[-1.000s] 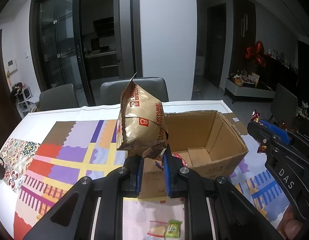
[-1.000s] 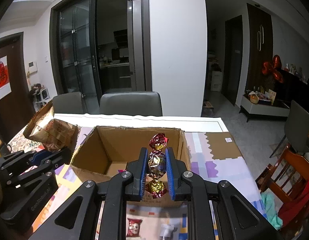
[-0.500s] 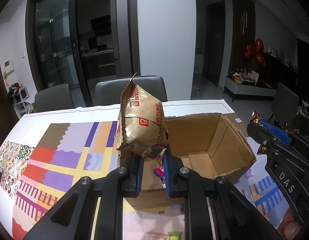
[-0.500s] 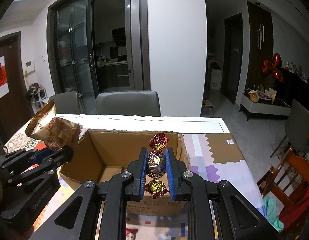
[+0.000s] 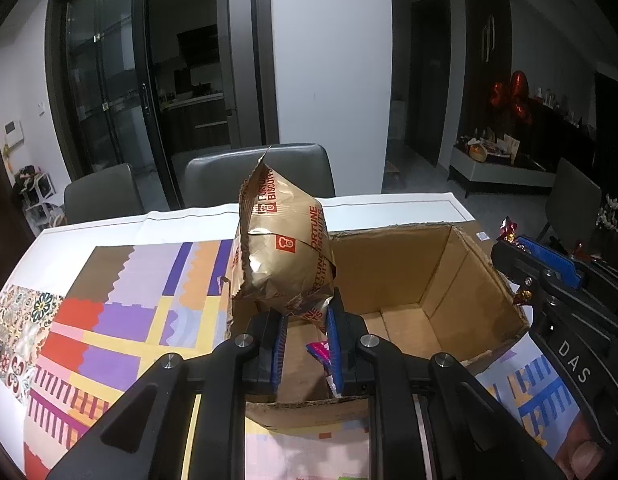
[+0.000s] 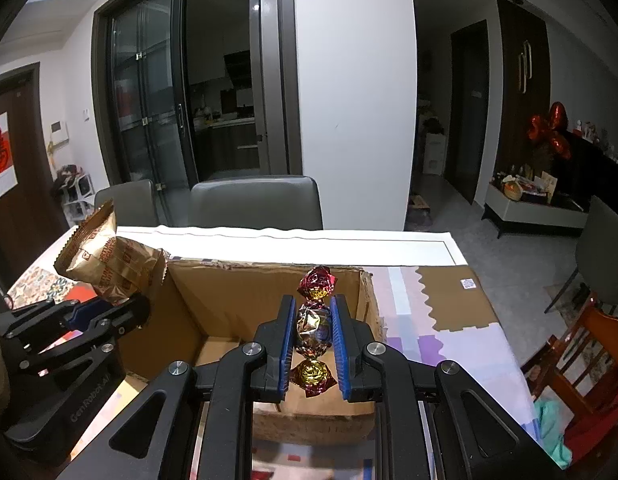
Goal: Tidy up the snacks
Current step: 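Open both tools to drop the gold pouch and candies into the box, then move both open tools back toward the remaining snacks on the table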
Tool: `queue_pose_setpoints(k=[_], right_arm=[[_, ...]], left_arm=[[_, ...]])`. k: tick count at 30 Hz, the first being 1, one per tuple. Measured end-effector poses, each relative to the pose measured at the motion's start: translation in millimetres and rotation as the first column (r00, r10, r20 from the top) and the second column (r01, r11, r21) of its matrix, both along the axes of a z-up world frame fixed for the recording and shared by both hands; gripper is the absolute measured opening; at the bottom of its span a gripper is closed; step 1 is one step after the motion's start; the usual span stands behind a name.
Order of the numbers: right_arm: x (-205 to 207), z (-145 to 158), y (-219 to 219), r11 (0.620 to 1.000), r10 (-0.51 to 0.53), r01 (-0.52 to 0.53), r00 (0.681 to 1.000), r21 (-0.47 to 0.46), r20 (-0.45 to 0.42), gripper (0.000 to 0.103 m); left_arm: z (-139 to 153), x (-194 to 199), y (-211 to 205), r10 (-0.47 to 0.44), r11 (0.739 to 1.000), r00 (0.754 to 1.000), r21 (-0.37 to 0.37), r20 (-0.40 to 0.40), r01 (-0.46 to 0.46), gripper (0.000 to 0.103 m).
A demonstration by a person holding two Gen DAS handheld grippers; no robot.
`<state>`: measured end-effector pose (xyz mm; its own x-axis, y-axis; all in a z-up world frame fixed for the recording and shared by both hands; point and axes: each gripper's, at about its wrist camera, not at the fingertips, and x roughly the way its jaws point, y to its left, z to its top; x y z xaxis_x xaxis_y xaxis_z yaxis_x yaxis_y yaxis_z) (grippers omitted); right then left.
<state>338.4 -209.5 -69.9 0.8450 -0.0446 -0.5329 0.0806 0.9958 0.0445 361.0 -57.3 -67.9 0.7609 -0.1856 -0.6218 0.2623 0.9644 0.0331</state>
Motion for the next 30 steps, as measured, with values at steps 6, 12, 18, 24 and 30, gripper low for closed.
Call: queue_pose_setpoints(k=[6, 12, 18, 24, 30], right_arm=[[6, -3, 0, 1.000, 0.005, -0.005, 1.000, -0.005, -0.010, 0.019], [10, -5, 4, 1.000, -0.001, 0.000, 1.000, -0.019, -0.010, 0.039], [2, 1, 2, 0.998, -0.043, 0.045, 0.998, -0.033, 0.042, 0.081], [-2, 4, 0, 0.998, -0.060, 0.061, 0.997, -0.030, 0.041, 0.081], [-14, 12, -1, 0.997, -0.073, 0.074, 0.996, -0.032, 0.051, 0.081]], left_arm=[[-3, 4, 0, 0.012, 1.000, 1.000, 0.011, -0.006, -0.012, 0.025], [-3, 3, 3, 0.037, 0.999, 0.999, 0.012, 0.002, -0.037, 0.050], [1, 0, 9, 0.070, 0.998, 0.997, 0.006, 0.023, -0.070, 0.070], [6, -6, 17, 0.096, 0.995, 0.994, -0.004, 0.042, -0.096, 0.084], [13, -18, 21, 0.108, 0.994, 0.992, -0.010, 0.059, -0.108, 0.089]])
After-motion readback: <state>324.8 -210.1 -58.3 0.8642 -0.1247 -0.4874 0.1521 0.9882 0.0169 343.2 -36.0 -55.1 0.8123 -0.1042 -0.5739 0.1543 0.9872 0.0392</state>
